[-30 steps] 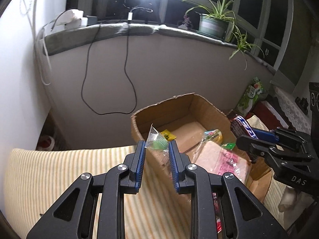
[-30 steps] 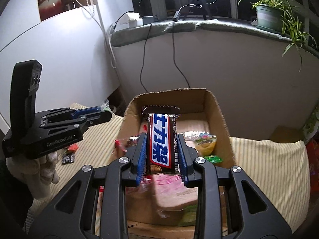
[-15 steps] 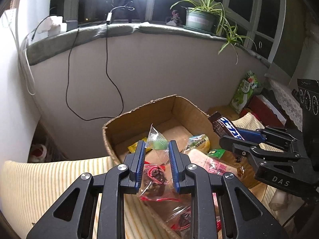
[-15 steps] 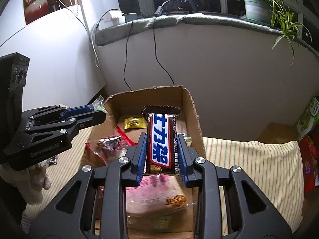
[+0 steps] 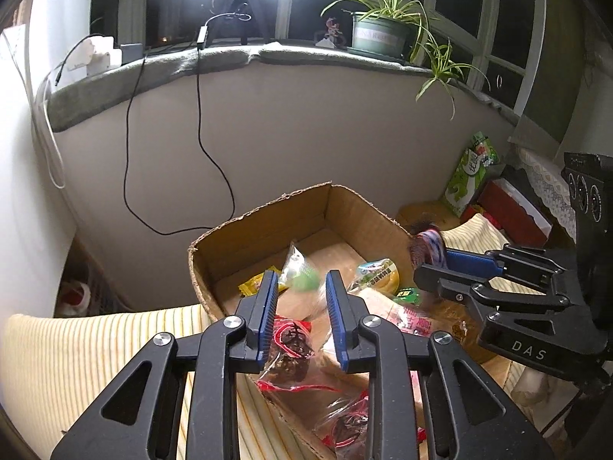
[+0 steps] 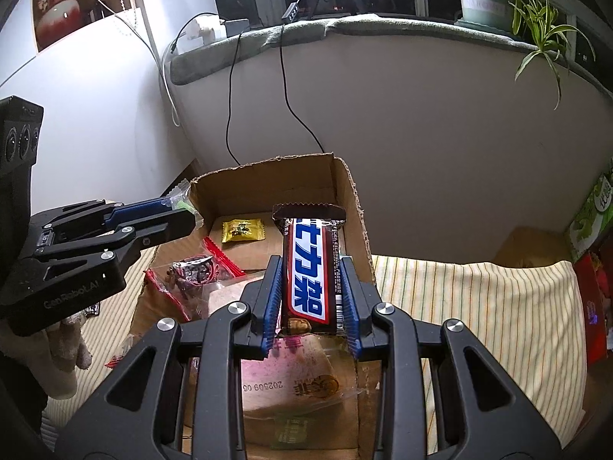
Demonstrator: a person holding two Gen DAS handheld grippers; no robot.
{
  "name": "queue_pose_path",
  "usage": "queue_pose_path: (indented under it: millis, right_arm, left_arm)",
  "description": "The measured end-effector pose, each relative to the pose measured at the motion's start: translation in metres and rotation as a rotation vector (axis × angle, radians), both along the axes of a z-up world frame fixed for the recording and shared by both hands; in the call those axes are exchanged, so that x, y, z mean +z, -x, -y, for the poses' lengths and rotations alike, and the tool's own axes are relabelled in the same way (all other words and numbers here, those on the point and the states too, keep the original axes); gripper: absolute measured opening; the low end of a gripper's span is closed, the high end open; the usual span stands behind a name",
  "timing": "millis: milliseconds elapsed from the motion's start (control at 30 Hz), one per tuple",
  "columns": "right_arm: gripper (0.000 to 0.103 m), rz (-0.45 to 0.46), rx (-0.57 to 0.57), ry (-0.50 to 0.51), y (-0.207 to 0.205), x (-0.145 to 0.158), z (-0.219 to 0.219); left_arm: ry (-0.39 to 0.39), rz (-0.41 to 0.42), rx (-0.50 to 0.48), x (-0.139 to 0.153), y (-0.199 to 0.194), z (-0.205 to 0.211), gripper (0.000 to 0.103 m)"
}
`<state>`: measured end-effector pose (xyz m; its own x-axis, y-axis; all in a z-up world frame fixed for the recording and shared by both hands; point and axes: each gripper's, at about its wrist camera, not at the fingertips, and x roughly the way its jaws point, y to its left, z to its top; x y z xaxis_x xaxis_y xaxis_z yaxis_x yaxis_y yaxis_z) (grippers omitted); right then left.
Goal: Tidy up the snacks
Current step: 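Open both tools to drop the candy bar and green candy into the box, then move both open tools back toward the Snickers bar and black candy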
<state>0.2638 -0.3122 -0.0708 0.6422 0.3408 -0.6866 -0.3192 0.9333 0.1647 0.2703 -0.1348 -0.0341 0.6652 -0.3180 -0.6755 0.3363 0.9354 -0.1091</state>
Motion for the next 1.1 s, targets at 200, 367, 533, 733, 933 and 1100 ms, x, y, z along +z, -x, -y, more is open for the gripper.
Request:
queue_pose_path:
  millis: [200, 367, 533, 733, 933, 1100]
  right_arm:
    - [0.049, 0.018, -0.01, 0.009, 0.004, 0.005, 0.0]
    - [0.063, 0.035, -0.018, 0.018, 0.009, 0.011, 0.0]
    - [0.075, 0.048, -0.022, 0.021, 0.017, 0.015, -0.001]
    - [0.085, 0.066, -0.027, 0.01, 0.029, 0.023, -0.002]
    - [0.086, 0.079, -0.008, -0.004, 0.046, 0.031, -0.008]
    - [0.086, 0.088, 0.017, -0.008, 0.061, 0.036, -0.017]
  left_arm:
    - [-0.002, 0.005, -0.001, 0.002, 0.002, 0.001, 0.037]
    - [0.001, 0.011, 0.007, 0.005, 0.006, -0.003, 0.046]
    - [0.002, 0.023, 0.013, 0.01, 0.013, -0.007, 0.05]
    - [0.005, 0.044, 0.026, 0.019, 0.028, -0.017, 0.057]
    - [0.008, 0.05, 0.047, 0.022, 0.043, -0.033, 0.059]
    - [0.015, 0.057, 0.076, 0.025, 0.056, -0.052, 0.059]
